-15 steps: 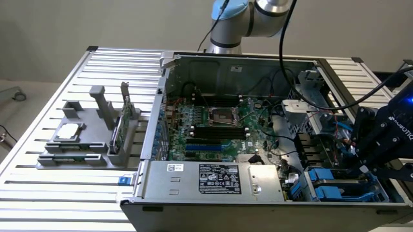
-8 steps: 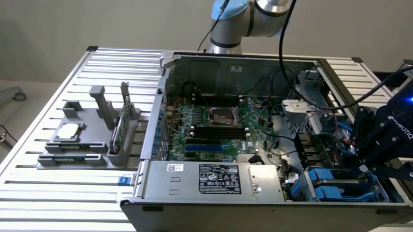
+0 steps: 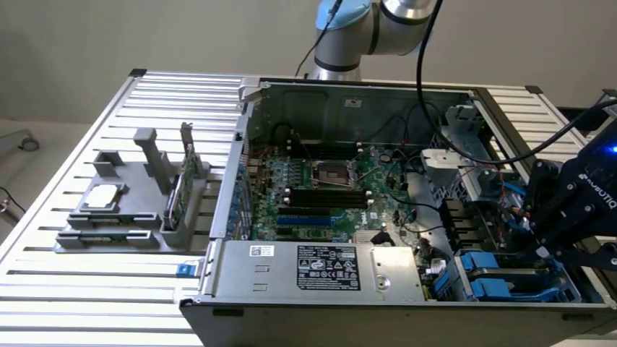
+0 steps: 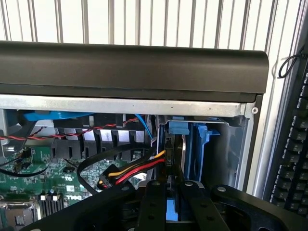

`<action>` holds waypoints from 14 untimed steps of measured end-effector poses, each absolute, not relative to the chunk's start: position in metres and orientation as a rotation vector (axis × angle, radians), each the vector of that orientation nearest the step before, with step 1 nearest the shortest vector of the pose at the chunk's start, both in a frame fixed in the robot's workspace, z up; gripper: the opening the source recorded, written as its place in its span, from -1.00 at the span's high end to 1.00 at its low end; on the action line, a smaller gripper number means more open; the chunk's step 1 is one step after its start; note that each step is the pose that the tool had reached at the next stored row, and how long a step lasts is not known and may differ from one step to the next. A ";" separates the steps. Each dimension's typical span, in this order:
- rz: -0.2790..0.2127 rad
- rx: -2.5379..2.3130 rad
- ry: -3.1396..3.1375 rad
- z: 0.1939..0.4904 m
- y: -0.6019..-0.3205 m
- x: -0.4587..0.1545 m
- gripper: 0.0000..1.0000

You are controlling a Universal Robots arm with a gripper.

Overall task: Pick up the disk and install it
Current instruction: 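Insert the first disk wire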

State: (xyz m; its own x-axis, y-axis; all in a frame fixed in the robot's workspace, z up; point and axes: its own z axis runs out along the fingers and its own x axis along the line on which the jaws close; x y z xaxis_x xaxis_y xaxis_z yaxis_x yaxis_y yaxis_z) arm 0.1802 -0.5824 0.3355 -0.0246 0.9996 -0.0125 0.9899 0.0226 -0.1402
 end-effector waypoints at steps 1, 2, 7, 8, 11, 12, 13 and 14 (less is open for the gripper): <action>0.167 -2.129 -2.180 0.335 -0.582 0.180 0.66; 0.167 -2.129 -2.180 0.335 -0.582 0.180 0.66; 0.165 -2.129 -2.180 0.335 -0.582 0.181 0.66; 0.164 -2.128 -2.180 0.334 -0.582 0.181 0.66; 0.164 -2.128 -2.179 0.334 -0.582 0.181 0.66; 0.164 -2.128 -2.180 0.335 -0.582 0.181 0.66; 0.164 -2.128 -2.179 0.335 -0.582 0.181 0.66; 0.163 -2.128 -2.179 0.335 -0.582 0.181 0.66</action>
State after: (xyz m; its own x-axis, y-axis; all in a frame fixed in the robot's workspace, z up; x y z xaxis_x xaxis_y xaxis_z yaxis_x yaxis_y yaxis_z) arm 0.1807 -0.5824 0.3345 -0.0246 0.9997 -0.0092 0.9899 0.0231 -0.1402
